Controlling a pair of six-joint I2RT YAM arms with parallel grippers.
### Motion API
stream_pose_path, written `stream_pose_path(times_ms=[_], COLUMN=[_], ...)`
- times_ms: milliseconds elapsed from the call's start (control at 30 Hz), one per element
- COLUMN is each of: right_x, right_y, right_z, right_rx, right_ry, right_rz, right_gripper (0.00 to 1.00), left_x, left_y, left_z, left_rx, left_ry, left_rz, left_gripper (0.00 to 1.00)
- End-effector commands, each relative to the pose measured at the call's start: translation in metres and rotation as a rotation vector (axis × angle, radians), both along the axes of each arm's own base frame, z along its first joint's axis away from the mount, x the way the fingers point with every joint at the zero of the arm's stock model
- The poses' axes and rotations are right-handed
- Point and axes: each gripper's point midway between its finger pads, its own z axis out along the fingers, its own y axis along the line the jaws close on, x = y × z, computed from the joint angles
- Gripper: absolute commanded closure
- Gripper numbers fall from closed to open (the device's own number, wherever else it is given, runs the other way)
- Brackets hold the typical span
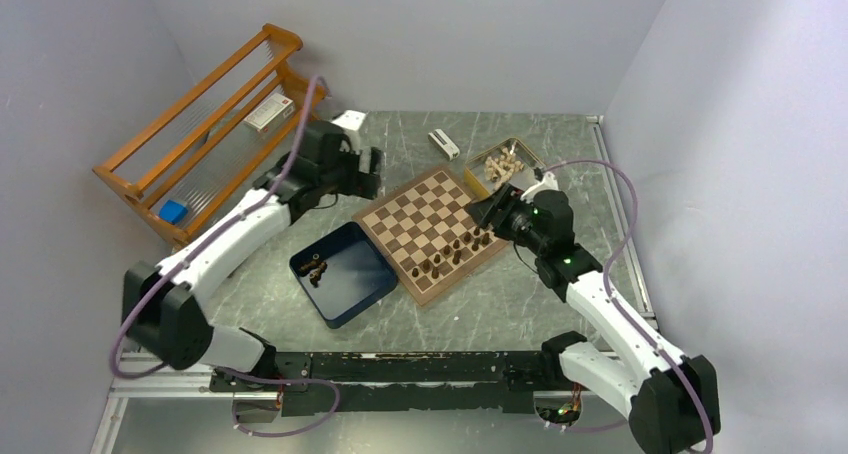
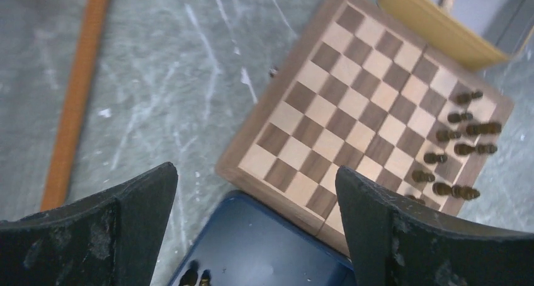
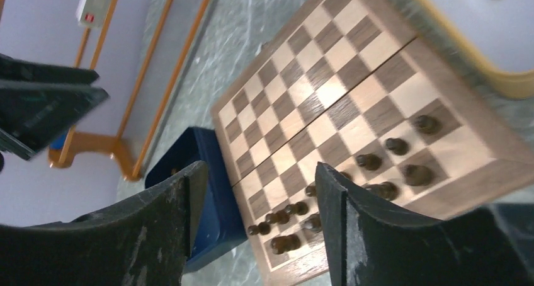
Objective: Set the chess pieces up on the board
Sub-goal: Pick up the chess piece from the storage box.
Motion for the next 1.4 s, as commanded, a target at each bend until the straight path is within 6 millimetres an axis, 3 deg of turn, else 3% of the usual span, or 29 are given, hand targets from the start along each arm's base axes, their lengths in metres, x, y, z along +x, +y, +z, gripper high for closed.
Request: stream_pose_path(times_ms=[0, 100, 167, 267, 367, 500, 733, 867, 1100, 1233, 1367], right_x=[-0.009, -0.016, -0.024, -0.038, -0.051, -0.063, -0.086, -0.092, -0.105, -0.111, -0.11], right_y=[0.042, 0.073, 0.097, 0.134, 0.17, 0.211, 0.279, 0.307, 0.34, 0.351, 0.356], right_z=[0.008, 0.009, 0.012, 0.015, 0.012, 0.004, -0.008, -0.022, -0.057, -0.072, -0.086], right_rx=[0.042, -0.035, -0.075, -0.091, -0.131, -0.192, -0.283, -0.321, -0.377, -0.425, -0.453], right_ry=[-0.018, -0.04, -0.078, -0.154, -0.233, -0.309, -0.485, -0.579, -0.723, -0.833, -0.901], right_rz=[0.176, 0.247, 0.317, 0.444, 0.56, 0.655, 0.784, 0.882, 1.113, 1.232, 1.289], right_gripper=[0.37, 0.4, 0.42, 0.47, 0.5, 0.52, 0.54, 0.54, 0.55, 0.63, 0.65], left_x=[0.012, 0.008, 0.004, -0.01, -0.022, -0.027, -0.05, -0.065, -0.078, -0.082, -0.084], left_y=[0.043, 0.072, 0.077, 0.065, 0.057, 0.073, 0.104, 0.109, 0.109, 0.113, 0.118], left_z=[0.037, 0.038, 0.035, 0.035, 0.048, 0.082, 0.179, 0.201, 0.21, 0.215, 0.213], left_rx=[-0.141, -0.169, -0.156, -0.195, -0.247, -0.264, -0.336, -0.383, -0.383, -0.382, -0.373], left_ry=[-0.104, -0.064, -0.044, -0.006, -0.006, -0.097, -0.344, -0.403, -0.41, -0.429, -0.438], left_rz=[0.185, 0.284, 0.251, 0.14, 0.091, 0.169, 0.262, 0.262, 0.229, 0.241, 0.258], left_gripper=[0.0, 0.0, 0.0, 0.0, 0.0, 0.0, 0.0, 0.0, 0.0, 0.0, 0.0])
